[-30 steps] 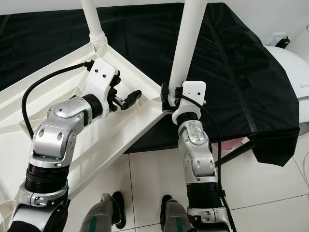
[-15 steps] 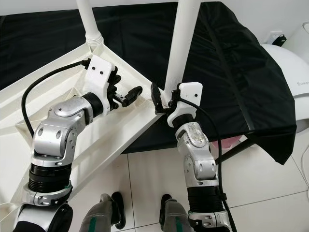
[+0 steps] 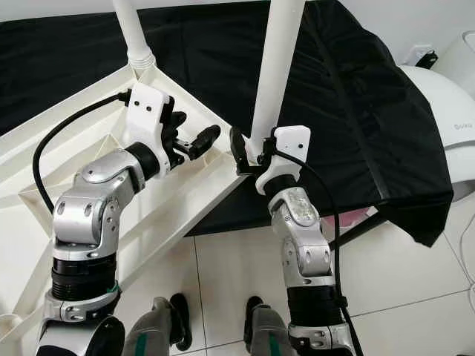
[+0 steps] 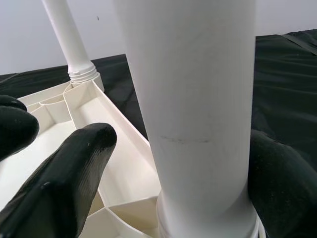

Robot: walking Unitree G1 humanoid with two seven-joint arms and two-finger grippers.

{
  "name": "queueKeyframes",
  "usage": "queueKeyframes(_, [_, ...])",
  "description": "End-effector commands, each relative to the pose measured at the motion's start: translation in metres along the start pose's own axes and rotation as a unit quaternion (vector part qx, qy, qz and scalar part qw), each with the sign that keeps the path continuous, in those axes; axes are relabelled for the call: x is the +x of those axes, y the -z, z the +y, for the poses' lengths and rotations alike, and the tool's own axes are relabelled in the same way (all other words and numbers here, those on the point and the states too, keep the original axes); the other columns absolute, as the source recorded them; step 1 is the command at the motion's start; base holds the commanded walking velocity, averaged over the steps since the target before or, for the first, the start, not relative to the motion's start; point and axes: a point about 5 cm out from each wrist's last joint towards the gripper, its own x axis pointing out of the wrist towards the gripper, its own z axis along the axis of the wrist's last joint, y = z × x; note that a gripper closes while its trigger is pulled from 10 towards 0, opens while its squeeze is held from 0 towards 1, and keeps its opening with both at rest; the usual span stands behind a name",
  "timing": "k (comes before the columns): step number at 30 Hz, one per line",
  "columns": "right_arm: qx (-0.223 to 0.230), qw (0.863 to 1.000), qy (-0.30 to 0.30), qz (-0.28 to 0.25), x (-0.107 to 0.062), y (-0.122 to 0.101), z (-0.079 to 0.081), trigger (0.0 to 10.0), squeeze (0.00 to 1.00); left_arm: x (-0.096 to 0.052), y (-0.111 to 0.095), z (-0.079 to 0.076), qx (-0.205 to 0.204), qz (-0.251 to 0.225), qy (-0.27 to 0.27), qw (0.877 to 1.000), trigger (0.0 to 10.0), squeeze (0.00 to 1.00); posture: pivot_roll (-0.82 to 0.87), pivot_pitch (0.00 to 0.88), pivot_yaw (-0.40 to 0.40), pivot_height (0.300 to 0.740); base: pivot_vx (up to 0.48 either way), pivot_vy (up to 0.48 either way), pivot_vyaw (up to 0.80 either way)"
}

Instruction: Building children table

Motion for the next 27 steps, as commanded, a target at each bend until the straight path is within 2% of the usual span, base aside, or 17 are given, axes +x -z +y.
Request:
queueKeyframes(1, [0.015,1.000,-0.003,0.009,-0.003,0.005,0.004,10.0,0.00,-0.004,0.004,0.008,-0.010,0.000,-0.096,0.995,10.0,0.00,-0.04,0.240,-0.022,0.740,0.000,0.000,0.00])
queueKeyframes(5, [0.018,1.000,-0.003,0.011,-0.004,0.007,0.004,10.0,0.00,-0.008,0.009,0.007,-0.022,-0.003,-0.104,0.994,10.0,0.00,-0.04,0.229,-0.025,0.740,0.000,0.000,0.00])
queueKeyframes(7, [0.011,1.000,-0.004,0.012,-0.004,0.007,0.005,10.0,0.00,-0.012,0.012,0.008,-0.013,-0.006,-0.114,0.993,10.0,0.00,-0.04,0.221,-0.025,0.740,0.000,0.000,0.00])
queueKeyframes(10, [0.016,1.000,-0.006,0.013,-0.003,0.007,0.006,10.0,0.00,-0.017,0.011,0.012,-0.024,-0.020,-0.130,0.991,10.0,0.00,-0.04,0.216,-0.030,0.740,0.000,0.000,0.00])
queueKeyframes(13, [0.019,1.000,-0.006,0.012,-0.003,0.007,0.006,10.0,0.00,-0.020,0.010,0.014,0.002,-0.026,-0.140,0.990,10.0,0.00,-0.04,0.212,-0.029,0.740,0.000,0.000,0.00])
queueKeyframes(18, [0.016,1.000,-0.005,0.012,-0.005,0.007,0.007,10.0,0.00,-0.024,0.011,0.018,-0.005,-0.034,-0.165,0.986,10.0,0.00,-0.04,0.214,-0.028,0.740,0.000,0.000,0.00])
queueKeyframes(27, [0.017,1.000,-0.001,0.014,-0.007,0.010,0.007,10.0,0.00,-0.031,0.015,0.016,-0.006,-0.036,-0.184,0.982,10.0,0.00,-0.02,0.211,-0.023,0.740,0.000,0.000,0.00])
